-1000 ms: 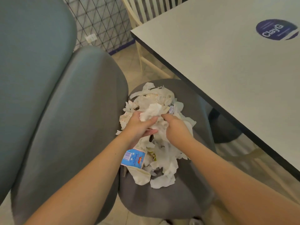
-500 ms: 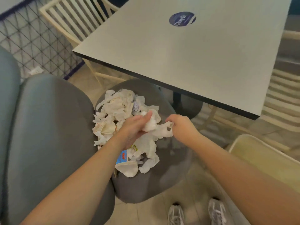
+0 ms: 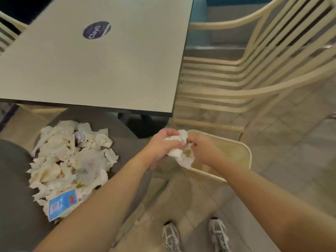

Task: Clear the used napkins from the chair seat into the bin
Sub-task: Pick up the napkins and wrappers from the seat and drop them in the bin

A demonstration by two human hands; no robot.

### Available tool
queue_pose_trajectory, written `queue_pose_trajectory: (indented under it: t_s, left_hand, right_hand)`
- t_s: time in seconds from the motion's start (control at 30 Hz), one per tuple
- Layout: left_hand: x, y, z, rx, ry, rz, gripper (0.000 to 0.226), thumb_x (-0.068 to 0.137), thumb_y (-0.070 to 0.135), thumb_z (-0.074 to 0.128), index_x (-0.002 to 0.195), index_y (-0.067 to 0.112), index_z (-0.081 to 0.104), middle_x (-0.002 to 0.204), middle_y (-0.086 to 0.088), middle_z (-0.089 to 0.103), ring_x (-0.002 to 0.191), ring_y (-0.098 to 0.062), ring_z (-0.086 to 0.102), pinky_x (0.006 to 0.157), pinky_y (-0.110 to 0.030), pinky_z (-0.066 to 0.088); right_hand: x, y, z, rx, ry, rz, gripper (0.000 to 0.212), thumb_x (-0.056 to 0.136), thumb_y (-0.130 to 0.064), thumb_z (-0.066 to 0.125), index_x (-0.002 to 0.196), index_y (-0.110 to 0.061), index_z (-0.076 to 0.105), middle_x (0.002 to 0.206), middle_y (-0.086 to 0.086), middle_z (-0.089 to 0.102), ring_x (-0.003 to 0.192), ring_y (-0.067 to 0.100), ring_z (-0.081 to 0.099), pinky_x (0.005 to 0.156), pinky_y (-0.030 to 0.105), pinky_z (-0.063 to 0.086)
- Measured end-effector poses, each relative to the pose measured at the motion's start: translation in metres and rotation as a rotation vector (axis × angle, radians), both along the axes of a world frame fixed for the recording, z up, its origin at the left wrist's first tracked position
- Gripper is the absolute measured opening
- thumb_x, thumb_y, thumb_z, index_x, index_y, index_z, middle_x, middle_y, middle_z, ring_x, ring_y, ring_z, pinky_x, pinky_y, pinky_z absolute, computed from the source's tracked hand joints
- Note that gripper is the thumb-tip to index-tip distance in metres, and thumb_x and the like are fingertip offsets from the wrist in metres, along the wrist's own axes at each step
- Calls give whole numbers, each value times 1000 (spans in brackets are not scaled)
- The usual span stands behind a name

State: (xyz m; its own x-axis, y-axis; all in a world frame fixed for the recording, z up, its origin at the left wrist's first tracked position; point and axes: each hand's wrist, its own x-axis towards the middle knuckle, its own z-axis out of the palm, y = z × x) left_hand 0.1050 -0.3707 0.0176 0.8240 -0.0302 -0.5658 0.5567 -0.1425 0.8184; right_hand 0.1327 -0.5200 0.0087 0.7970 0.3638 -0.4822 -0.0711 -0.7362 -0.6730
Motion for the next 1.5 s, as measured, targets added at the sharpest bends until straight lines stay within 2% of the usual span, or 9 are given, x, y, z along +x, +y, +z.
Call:
queue_pose_trajectory:
  t_s: [0.13, 0.27, 0.43, 0.6, 0.7, 0.83, 0.9, 1.17, 1.5]
  left_hand:
    - [15, -60, -31, 117, 20, -32, 25, 76, 27, 74, 95, 12, 66, 91, 3, 68, 85, -13, 64, 73, -24, 51]
    - [26, -94, -64, 241, -36, -115, 37, 84, 50, 58, 87, 14, 53, 88, 9, 60, 86, -9, 54, 73, -21, 41]
    - [29, -102, -108, 351, 100, -338, 54, 87, 68, 31, 109, 29, 60, 134, 4, 41, 124, -15, 39, 103, -36, 33]
    - [23, -96, -114, 351, 105, -239, 48, 90, 63, 30, 113, 37, 63, 133, 17, 46, 123, -7, 40, 95, -25, 32]
    - [23, -92, -99, 347, 78, -164, 46, 95, 52, 33, 124, 28, 58, 121, 15, 51, 111, -4, 43, 93, -23, 29]
    - [15, -73, -72, 321, 28, -44, 39, 95, 45, 40, 124, 24, 58, 117, 8, 60, 105, -8, 54, 93, -27, 42]
    - [6, -56, -60, 371, -21, -15, 34, 94, 41, 45, 118, 21, 60, 116, 3, 61, 104, -10, 57, 95, -31, 47]
    - [-44, 49, -28, 622, -193, 82, 28, 93, 16, 52, 119, 9, 58, 116, -5, 55, 109, -14, 53, 85, -8, 32]
    - [-126, 210, -66, 880, -38, 171, 36, 86, 10, 56, 122, 14, 56, 128, -5, 48, 125, -22, 39, 102, -25, 30]
  right_hand:
    - [2, -64, -34, -55, 35, -91, 39, 90, 4, 39, 119, -10, 63, 118, 11, 65, 102, 23, 58, 77, 19, 34]
    - [3, -100, -76, -142, 77, -152, 39, 90, 3, 36, 122, -5, 58, 126, 13, 57, 113, 26, 54, 86, 24, 39]
    - [4, -112, -100, -185, 186, -75, 50, 92, 2, 36, 141, -10, 40, 141, 11, 47, 128, 26, 46, 101, 28, 39]
    - [10, -111, -102, -224, 176, -19, 49, 91, 1, 37, 139, -10, 41, 139, 12, 48, 125, 28, 49, 100, 32, 43]
    - [12, -107, -95, -219, 134, -2, 49, 90, 2, 36, 137, -12, 45, 139, 11, 49, 127, 28, 47, 102, 35, 44]
    - [21, -82, -76, -184, 45, 63, 42, 95, -5, 38, 135, -15, 48, 139, 7, 49, 126, 26, 49, 104, 33, 41]
    - [24, -57, -65, -150, 8, 99, 42, 95, -8, 40, 135, -17, 49, 138, 7, 51, 123, 26, 51, 102, 32, 41]
    - [10, 68, -33, -82, -180, 363, 39, 90, -7, 46, 126, -15, 57, 127, 10, 56, 118, 28, 53, 101, 32, 43]
    - [-28, 216, -56, -121, -165, 573, 40, 95, -16, 47, 136, -14, 46, 136, 10, 47, 126, 28, 45, 105, 37, 41]
